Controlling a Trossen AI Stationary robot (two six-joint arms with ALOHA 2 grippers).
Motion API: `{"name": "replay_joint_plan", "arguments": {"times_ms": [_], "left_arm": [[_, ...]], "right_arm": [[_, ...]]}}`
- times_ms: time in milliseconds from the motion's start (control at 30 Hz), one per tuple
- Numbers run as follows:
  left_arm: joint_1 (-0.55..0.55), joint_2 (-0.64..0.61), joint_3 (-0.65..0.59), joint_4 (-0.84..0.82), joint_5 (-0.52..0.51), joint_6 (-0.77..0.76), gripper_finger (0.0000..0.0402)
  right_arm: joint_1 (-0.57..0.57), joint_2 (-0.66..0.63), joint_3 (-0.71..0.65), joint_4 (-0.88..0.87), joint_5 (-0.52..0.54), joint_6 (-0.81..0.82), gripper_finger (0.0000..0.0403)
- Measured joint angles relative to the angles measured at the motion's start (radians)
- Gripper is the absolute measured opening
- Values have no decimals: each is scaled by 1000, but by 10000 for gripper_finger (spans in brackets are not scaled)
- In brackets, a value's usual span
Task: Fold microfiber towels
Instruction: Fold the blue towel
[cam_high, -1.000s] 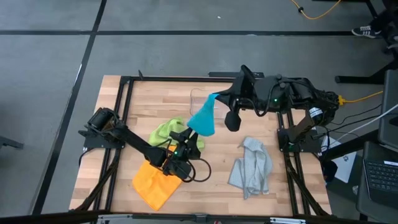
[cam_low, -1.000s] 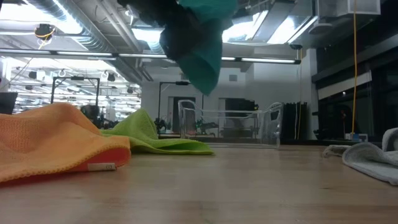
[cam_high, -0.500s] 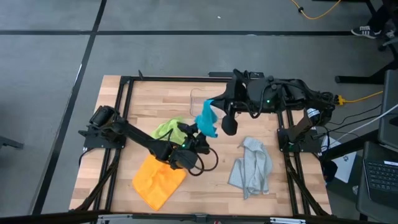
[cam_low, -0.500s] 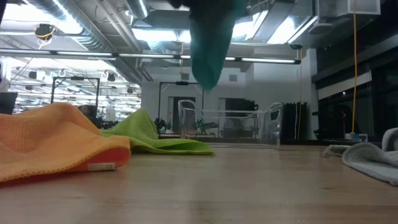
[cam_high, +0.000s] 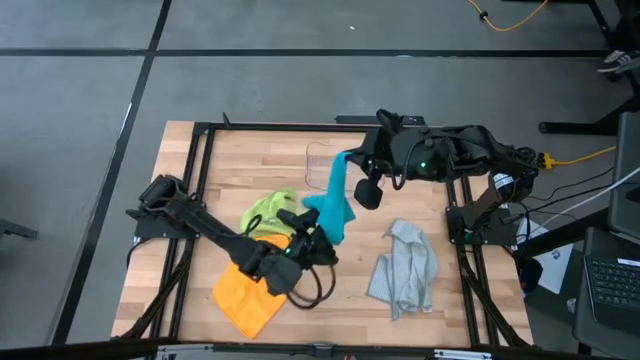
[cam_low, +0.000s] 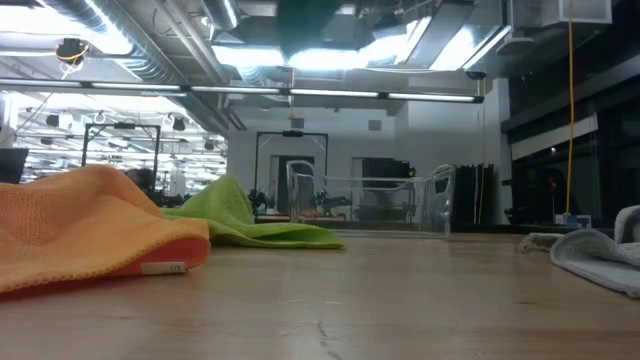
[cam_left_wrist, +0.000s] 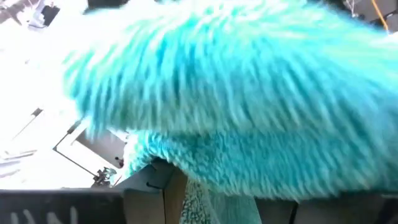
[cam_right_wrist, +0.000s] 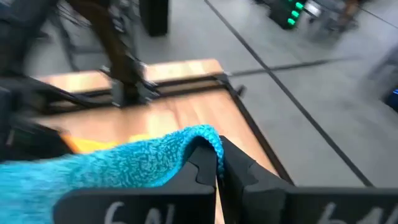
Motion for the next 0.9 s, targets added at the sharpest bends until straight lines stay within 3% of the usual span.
{"name": "replay_joint_plan", "arguments": {"times_ms": [333, 900], "left_arm": [[-112, 0, 67, -1, -2, 29, 151], [-88, 0, 68, -39, -2, 31, 151]], "right_arm": [[-1, 0, -99, -267, 48, 199, 0], [20, 0, -240, -347, -202, 272, 0]]}}
